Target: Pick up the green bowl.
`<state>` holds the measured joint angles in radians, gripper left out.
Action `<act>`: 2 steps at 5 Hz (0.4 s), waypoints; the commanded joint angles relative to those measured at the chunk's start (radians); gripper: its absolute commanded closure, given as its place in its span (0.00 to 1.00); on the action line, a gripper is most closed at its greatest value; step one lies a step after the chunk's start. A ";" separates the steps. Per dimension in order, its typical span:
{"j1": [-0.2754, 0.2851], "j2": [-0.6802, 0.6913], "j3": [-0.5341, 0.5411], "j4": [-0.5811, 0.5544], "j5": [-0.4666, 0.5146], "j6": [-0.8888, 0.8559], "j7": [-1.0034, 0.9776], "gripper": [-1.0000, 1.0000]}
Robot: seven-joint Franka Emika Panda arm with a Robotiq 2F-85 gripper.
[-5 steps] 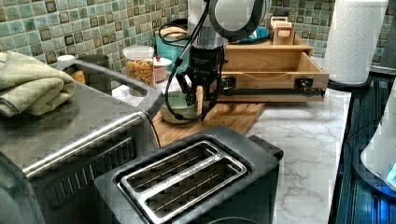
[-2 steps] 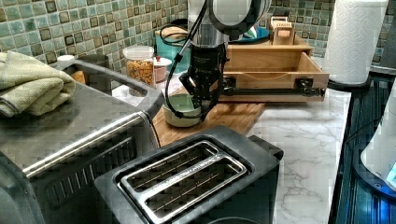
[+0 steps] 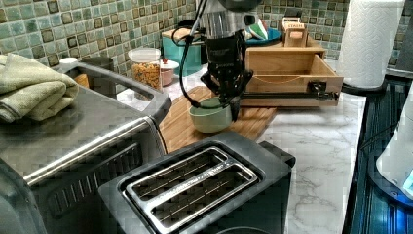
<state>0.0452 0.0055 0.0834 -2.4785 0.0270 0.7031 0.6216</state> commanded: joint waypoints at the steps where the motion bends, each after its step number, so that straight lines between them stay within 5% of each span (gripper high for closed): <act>1: 0.031 -0.245 -0.097 0.288 -0.036 -0.142 -0.238 1.00; 2: 0.023 -0.241 -0.122 0.407 -0.053 -0.301 -0.242 1.00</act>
<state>0.1105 -0.1873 0.0027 -2.2852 0.0236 0.4524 0.4285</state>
